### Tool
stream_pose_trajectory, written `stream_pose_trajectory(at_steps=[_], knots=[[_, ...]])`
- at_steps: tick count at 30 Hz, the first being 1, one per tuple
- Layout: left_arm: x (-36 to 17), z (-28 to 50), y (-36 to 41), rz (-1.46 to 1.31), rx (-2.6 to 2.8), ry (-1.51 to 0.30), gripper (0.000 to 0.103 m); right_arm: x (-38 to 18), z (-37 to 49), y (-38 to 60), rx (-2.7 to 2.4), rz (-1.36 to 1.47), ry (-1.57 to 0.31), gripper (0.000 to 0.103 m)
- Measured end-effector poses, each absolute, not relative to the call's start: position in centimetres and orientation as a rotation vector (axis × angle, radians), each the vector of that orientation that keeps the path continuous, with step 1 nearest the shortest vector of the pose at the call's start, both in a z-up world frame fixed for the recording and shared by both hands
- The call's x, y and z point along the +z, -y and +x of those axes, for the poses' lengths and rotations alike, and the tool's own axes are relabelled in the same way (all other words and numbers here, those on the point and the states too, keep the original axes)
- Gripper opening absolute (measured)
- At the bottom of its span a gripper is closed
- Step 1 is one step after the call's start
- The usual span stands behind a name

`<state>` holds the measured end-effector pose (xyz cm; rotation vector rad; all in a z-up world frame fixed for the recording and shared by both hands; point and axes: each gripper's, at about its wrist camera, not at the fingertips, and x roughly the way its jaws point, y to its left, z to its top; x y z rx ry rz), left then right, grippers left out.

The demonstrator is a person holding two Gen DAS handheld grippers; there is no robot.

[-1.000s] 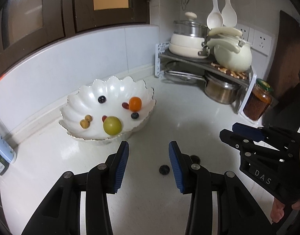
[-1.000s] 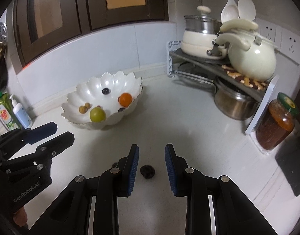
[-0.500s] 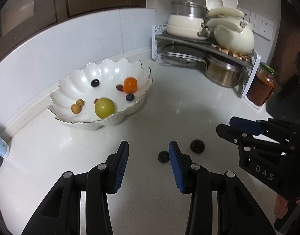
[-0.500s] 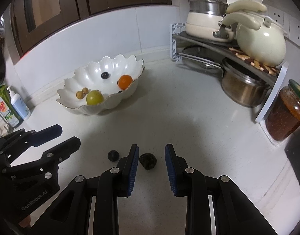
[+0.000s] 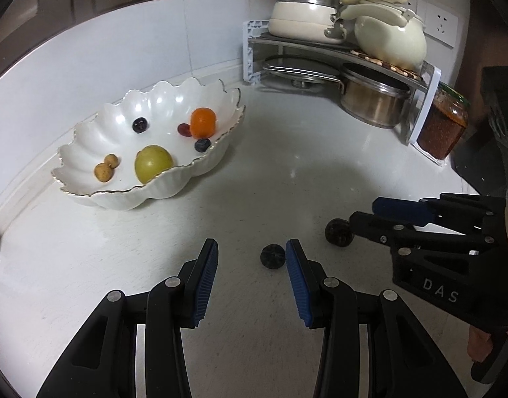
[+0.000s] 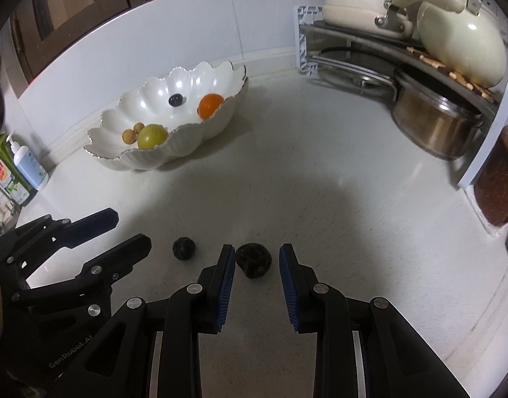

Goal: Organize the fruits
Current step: 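Grasp one dark plum with the left tool while the right tool grasps the other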

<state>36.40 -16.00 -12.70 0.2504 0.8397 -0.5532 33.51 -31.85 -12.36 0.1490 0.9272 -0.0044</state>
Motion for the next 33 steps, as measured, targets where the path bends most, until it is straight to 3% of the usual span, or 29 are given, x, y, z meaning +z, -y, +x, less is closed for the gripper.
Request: stream_pose_trajectory(at_steps=[23, 25, 30, 33], knots=[[-16.6, 38.1, 18.4, 0.293, -0.666, -0.926, 0.04, -15.3, 35.7, 32.2, 0.061, 0.189, -1.001, 0.029], [-16.7, 38.1, 18.5, 0.299, -0.665, -0.927, 0.039, -15.5, 35.8, 32.1, 0.069, 0.189, -1.005, 0.029], [-16.9, 38.4, 18.6, 0.291, -0.664, -0.938, 0.023, -15.7, 35.9, 32.2, 0.074, 0.196, -1.003, 0.029], [-17.0, 38.4, 18.4, 0.286, -0.666, -0.938, 0.023, -15.6, 35.8, 32.0, 0.071, 0.183, -0.999, 0.028]])
